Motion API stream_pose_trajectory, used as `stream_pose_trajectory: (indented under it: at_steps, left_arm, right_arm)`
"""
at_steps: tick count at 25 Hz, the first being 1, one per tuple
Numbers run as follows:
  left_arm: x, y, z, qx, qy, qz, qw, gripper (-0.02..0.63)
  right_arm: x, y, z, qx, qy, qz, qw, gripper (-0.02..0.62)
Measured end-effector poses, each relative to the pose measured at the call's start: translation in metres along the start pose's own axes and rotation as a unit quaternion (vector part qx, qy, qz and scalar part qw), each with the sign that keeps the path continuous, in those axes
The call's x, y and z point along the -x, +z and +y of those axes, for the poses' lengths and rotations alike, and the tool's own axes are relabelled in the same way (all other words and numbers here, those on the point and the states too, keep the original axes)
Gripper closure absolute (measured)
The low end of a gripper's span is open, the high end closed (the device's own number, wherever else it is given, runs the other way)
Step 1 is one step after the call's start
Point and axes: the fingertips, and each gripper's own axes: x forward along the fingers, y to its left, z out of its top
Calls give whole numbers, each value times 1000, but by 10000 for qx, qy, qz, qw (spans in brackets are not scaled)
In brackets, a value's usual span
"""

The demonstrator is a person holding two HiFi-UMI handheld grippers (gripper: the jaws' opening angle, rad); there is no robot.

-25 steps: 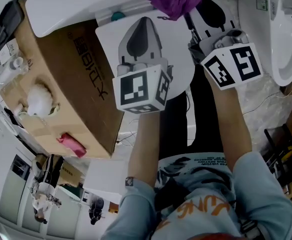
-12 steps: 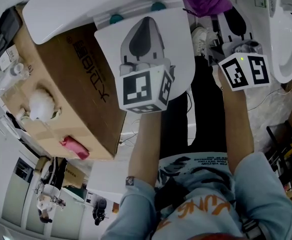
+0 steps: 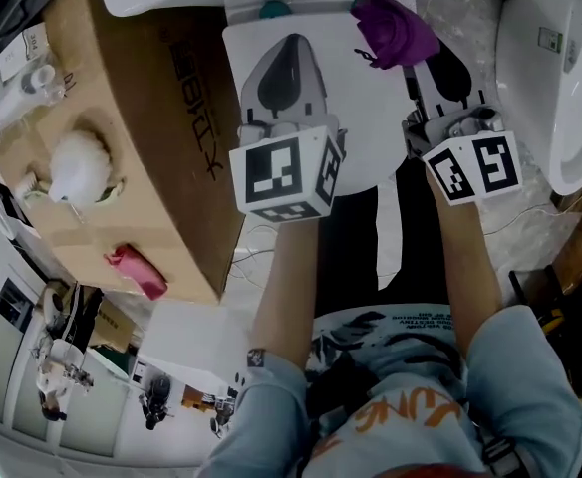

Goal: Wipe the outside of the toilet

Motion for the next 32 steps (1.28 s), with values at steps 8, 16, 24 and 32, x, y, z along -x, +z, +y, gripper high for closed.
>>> stream_pose_trajectory:
  at_steps: [8, 16, 24, 32]
  left_arm:
    - [22, -2, 76, 405, 514, -117, 9978, 580]
    - [33, -7, 128, 685, 783, -169, 9944, 581]
    - [33, -8, 155, 799, 793, -184, 9935, 581]
    - [32, -23, 156, 791, 581, 54, 9952, 581]
  right_arm:
    - [-70, -21, 94, 97, 1008, 256, 9945, 520]
    - [-121, -41, 161, 300, 1652, 406, 9850, 520]
    - [-170, -68, 182, 451, 1732, 620, 9819, 520]
    - [-192, -90, 178, 538, 1432, 887, 9842, 522]
